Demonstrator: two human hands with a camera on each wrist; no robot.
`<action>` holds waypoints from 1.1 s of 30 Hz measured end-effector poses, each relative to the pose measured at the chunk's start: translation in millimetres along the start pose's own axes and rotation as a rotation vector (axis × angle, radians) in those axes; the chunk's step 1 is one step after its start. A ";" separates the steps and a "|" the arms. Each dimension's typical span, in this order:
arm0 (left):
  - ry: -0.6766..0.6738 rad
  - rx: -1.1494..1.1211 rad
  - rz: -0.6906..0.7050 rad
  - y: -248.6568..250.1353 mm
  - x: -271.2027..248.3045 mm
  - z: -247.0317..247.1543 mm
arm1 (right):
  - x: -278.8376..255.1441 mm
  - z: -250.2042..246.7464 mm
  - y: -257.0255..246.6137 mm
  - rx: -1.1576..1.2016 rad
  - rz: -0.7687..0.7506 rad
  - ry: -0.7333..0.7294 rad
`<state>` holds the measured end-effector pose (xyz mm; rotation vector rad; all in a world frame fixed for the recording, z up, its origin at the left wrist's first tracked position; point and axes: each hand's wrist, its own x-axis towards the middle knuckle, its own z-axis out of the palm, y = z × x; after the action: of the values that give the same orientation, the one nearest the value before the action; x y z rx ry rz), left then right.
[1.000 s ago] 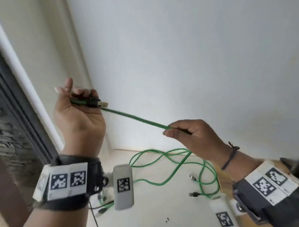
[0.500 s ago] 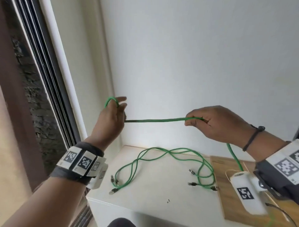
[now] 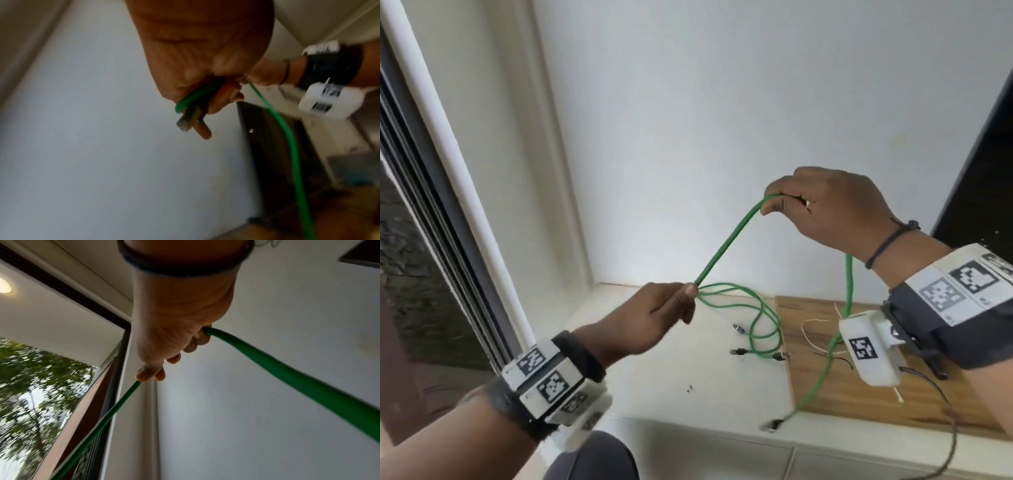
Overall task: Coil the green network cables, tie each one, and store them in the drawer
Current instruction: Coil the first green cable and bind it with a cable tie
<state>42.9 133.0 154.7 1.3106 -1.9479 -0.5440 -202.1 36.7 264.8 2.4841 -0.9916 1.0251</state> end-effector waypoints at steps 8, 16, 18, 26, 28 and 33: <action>-0.018 -1.300 0.196 49.6 25.7 -10.0 | -20.2 86.7 9.2 0.531 0.286 0.056; 0.501 -1.842 0.282 -22.1 67.8 -19.6 | -102.9 189.5 -21.6 0.501 0.278 -0.394; 0.713 -1.576 0.105 -50.8 74.3 1.6 | -118.8 197.5 -22.0 0.496 0.254 -0.461; 0.747 -1.162 -0.312 -129.9 92.6 78.4 | -148.6 203.8 11.8 0.435 0.295 -0.738; 0.744 -1.135 -0.363 -137.8 95.4 85.8 | -144.2 200.7 12.2 0.435 0.260 -0.782; 0.321 -0.732 -0.523 -157.8 80.3 110.5 | -138.6 198.8 23.2 0.462 0.255 -0.613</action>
<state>38.5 -8.1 0.9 1.2902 -0.9731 -1.0950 -187.0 -7.6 25.9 3.2276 -1.4007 0.5993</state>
